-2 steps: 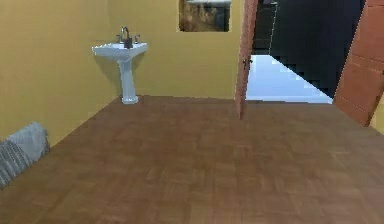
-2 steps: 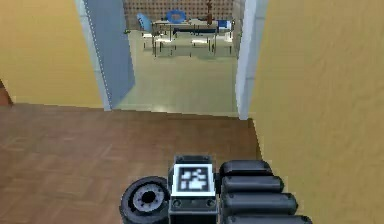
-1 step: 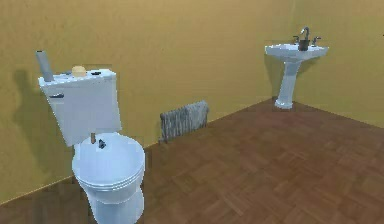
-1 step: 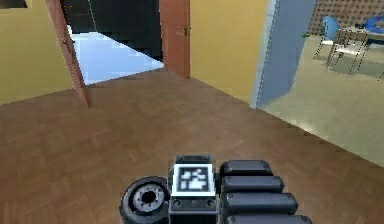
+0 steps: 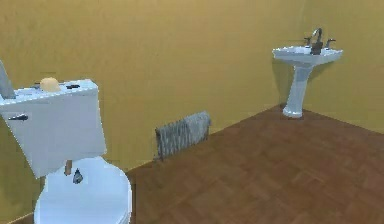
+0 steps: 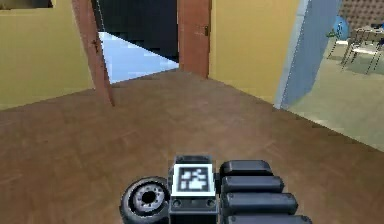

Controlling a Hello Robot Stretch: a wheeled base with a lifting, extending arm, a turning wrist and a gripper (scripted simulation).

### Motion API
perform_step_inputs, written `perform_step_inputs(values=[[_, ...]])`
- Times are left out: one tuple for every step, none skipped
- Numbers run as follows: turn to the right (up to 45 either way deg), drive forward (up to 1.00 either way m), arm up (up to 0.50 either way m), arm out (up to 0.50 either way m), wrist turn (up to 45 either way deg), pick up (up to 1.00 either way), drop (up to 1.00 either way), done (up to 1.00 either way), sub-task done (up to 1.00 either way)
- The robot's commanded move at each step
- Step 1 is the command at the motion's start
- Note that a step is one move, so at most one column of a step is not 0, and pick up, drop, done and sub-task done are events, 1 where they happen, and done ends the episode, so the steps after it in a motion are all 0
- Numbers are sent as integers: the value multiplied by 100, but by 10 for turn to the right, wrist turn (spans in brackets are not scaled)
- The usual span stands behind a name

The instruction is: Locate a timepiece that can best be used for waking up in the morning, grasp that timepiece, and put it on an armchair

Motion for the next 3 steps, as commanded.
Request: perform_step_inputs(values=[[-450, 0, 0, 0, 0, 0, 0, 0, 0], [-450, 0, 0, 0, 0, 0, 0, 0, 0], [-30, 0, 0, 0, 0, 0, 0, 0, 0]])
